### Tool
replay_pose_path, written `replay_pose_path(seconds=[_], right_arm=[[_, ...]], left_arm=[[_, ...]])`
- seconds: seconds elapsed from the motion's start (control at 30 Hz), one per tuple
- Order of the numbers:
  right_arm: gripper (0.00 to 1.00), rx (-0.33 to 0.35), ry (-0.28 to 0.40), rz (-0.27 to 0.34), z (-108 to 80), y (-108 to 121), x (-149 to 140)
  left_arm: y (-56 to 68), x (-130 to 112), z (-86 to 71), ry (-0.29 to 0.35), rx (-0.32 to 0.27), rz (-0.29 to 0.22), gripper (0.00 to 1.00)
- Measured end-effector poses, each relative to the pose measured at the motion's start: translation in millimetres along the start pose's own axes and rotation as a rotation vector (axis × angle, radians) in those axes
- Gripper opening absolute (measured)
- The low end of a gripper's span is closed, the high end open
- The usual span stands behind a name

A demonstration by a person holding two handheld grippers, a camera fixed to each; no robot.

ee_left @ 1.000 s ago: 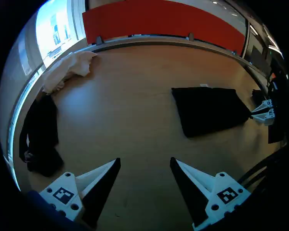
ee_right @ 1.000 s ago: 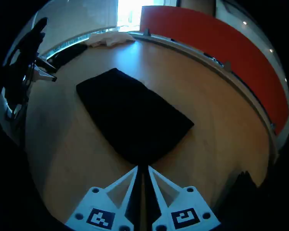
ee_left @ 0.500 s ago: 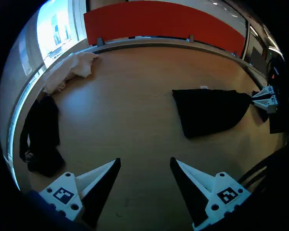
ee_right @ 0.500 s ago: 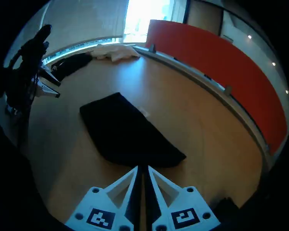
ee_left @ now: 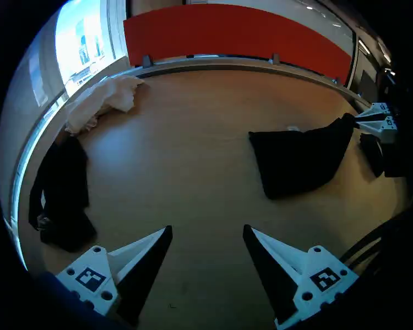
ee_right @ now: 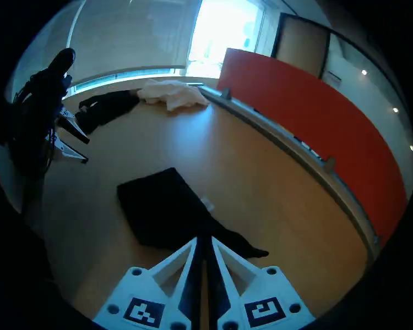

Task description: Fold towel

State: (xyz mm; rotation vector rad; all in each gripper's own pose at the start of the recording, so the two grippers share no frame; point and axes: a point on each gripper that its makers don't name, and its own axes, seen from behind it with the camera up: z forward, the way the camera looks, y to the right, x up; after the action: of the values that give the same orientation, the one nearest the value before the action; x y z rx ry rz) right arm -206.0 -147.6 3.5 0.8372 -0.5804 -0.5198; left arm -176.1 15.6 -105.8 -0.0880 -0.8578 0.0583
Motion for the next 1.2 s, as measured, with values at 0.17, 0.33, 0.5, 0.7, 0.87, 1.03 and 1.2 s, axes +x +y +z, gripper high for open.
replay_pose_path(seconds=[0.17,0.33,0.5,0.7,0.87,1.03,1.2], right_arm=[[0.04,0.006,0.002,-0.01,3.5,-0.9,6.0],[0.04,0.016,0.001,-0.02,6.2,-3.1,10.6],[0.04,0.038,0.004,-0.043,12.9,-11.3,23.6],[0.04,0.089,0.006,-0.089,29.5,-30.9,44.5],[0.04,0.142,-0.004,-0.134,48.5,-52.3,55.8],[0.04,0.197,-0.021,-0.166,70.5,-79.4,60.9],[0.04,0.244,-0.05,-0.174,96.0,-109.2,55.9]], left_arm=[[-1.2,2.6,-0.6,0.006,0.0,-0.003,0.95],[-1.9,4.5,-1.4,0.01,-0.002,-0.008,0.95],[-4.7,6.2,-4.8,0.018,0.002,-0.012,0.95],[-9.5,8.4,-14.2,0.035,0.007,-0.035,0.95],[-11.8,5.3,-20.6,0.043,0.005,-0.065,0.95],[-13.5,-2.9,-24.1,0.041,0.004,-0.08,0.95],[-14.6,-11.1,-26.7,0.04,0.005,-0.087,0.95]])
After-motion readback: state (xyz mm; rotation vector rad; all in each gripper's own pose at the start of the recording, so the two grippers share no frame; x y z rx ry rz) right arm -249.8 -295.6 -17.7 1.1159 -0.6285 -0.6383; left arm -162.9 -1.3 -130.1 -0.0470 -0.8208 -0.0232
